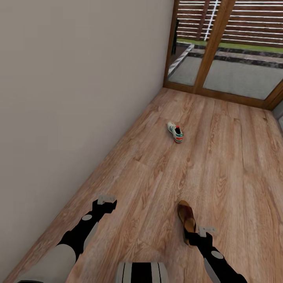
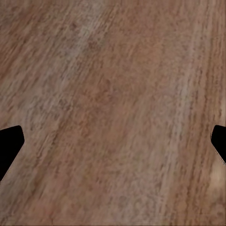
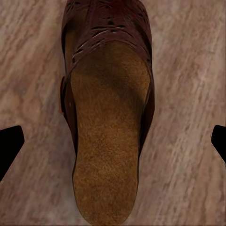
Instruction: Pick up the two gym shoes and the two sandals from the corridor floor and place them onto the hallstand (shoe rack) in the corridor, making sure they are on the rack and not on the floor. Arrange them so the two gym shoes are next to each other and the two sandals are next to each other.
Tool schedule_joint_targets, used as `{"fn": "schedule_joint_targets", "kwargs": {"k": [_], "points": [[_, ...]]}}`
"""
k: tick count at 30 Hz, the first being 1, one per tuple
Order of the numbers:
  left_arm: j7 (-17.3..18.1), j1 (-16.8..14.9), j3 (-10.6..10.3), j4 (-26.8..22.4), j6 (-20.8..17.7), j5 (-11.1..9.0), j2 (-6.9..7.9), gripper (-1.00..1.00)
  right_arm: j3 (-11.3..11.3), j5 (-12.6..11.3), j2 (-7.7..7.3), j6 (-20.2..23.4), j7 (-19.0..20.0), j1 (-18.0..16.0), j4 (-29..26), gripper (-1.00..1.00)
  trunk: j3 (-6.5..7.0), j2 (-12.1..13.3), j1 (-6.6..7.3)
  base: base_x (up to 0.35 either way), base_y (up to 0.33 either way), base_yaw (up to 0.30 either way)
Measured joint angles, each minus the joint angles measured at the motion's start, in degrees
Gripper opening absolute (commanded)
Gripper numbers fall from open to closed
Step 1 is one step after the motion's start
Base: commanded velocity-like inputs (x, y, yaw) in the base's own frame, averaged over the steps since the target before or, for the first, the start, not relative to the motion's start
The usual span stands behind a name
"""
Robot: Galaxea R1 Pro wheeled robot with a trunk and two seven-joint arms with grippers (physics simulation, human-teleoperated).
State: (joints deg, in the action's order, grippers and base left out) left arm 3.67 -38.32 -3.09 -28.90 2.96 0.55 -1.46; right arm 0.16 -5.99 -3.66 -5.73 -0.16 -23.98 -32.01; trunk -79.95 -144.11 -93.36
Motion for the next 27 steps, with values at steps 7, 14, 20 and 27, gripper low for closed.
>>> {"fn": "schedule_joint_targets", "kwargs": {"k": [7, 14, 20, 27], "points": [[-0.2, 0.1, 0.1, 0.0, 0.3, 0.0, -0.05, 1.0, 0.0, 0.0, -0.05, -0.1, 0.0, 0.0, 0.1, 1.0, 0.0, 0.0, -0.02, 0.097, 0.0, 0.0], [-0.5, 0.2, 0.1, -0.1, 0.4, 0.0, -0.12, 1.0, 0.0, 0.0, -0.09, -0.1, 0.0, 0.0, 0.2, 1.0, 0.0, 0.0, -0.02, 0.013, 0.0, 0.0], [-0.1, 0.1, 0.0, -0.1, 0.3, -0.1, -0.35, 1.0, 0.0, 0.0, -0.18, -0.1, 0.3, 0.0, 0.3, 1.0, -0.44, 0.0, -0.08, 0.001, 0.0, 0.0], [0.1, 0.0, 0.0, -0.1, 0.3, 0.0, -0.69, 1.0, 0.0, -0.1, -0.26, -0.1, 0.4, 0.0, 0.3, 1.0, -1.99, -0.1, -0.26, 0.0, 0.0, 0.0]]}}
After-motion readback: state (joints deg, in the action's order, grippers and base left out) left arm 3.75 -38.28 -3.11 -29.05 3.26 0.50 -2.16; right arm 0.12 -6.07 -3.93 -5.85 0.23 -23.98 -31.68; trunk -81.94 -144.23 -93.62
